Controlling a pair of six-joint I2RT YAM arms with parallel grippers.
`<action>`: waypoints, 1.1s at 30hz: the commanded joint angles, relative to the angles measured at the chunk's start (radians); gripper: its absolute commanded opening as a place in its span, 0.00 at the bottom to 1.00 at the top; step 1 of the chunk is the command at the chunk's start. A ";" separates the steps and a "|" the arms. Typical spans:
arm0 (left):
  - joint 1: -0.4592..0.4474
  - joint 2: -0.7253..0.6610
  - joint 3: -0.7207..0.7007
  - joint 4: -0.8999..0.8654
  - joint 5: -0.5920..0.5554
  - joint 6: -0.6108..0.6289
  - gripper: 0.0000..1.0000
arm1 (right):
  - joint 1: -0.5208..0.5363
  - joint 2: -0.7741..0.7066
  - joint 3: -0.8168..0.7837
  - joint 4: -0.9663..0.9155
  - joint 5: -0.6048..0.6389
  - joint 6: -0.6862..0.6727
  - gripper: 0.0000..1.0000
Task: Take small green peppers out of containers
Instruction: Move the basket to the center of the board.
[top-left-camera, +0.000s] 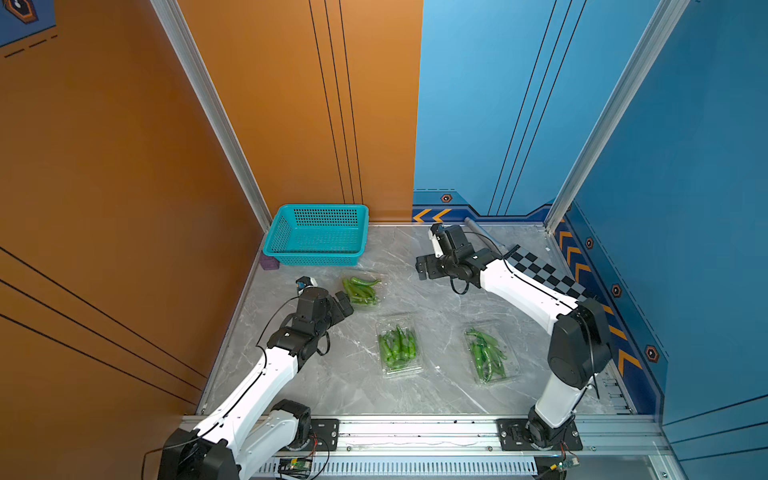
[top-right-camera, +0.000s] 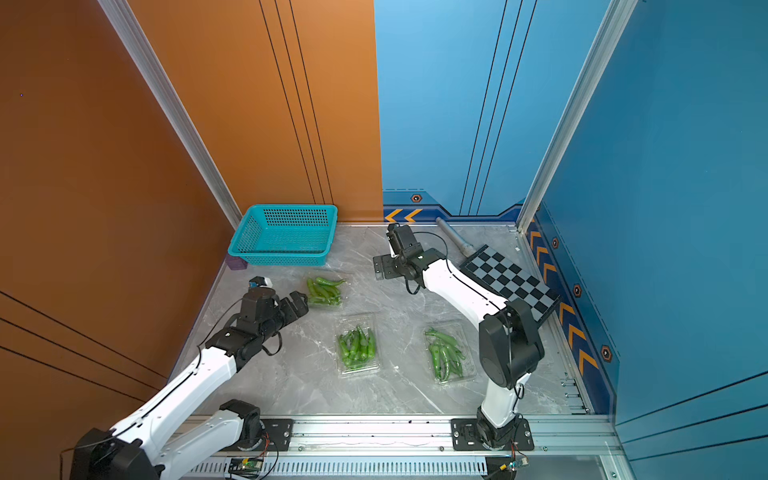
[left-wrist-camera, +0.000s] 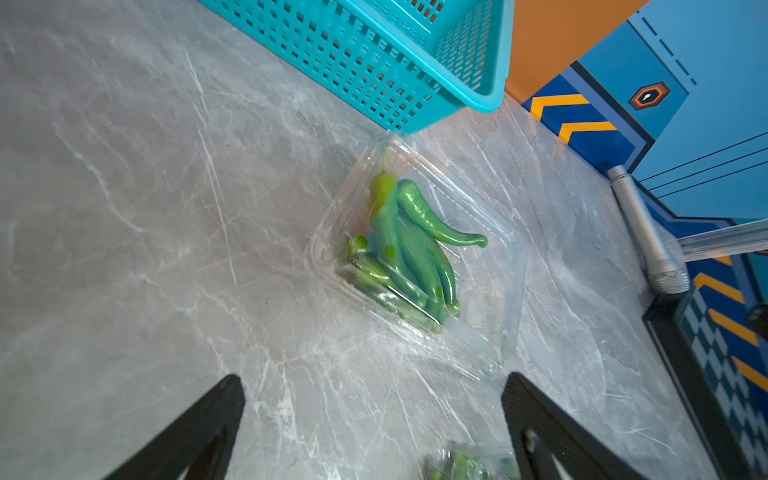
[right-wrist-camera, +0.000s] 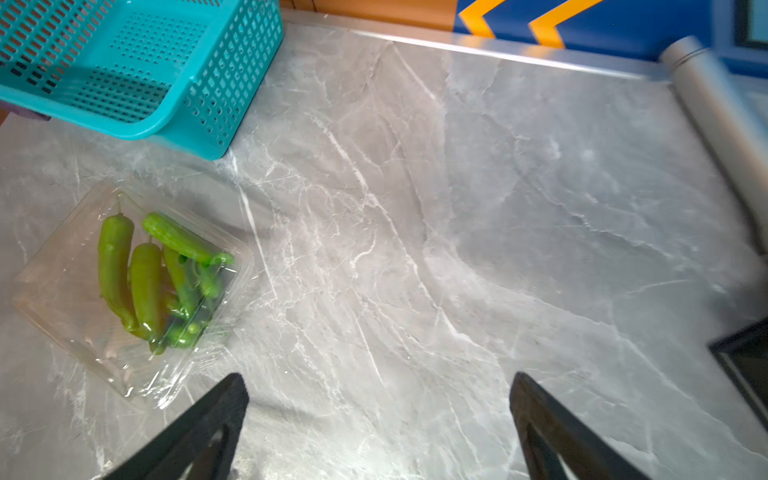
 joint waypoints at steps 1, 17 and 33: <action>0.057 -0.020 0.005 -0.053 0.098 -0.079 0.99 | 0.020 0.065 0.087 -0.048 -0.137 0.040 1.00; 0.347 0.149 -0.085 0.132 0.532 -0.183 0.94 | 0.019 0.255 0.266 0.010 -0.378 0.285 0.98; 0.416 0.136 -0.095 0.130 0.587 -0.151 0.93 | 0.022 0.448 0.487 0.012 -0.397 0.277 0.93</action>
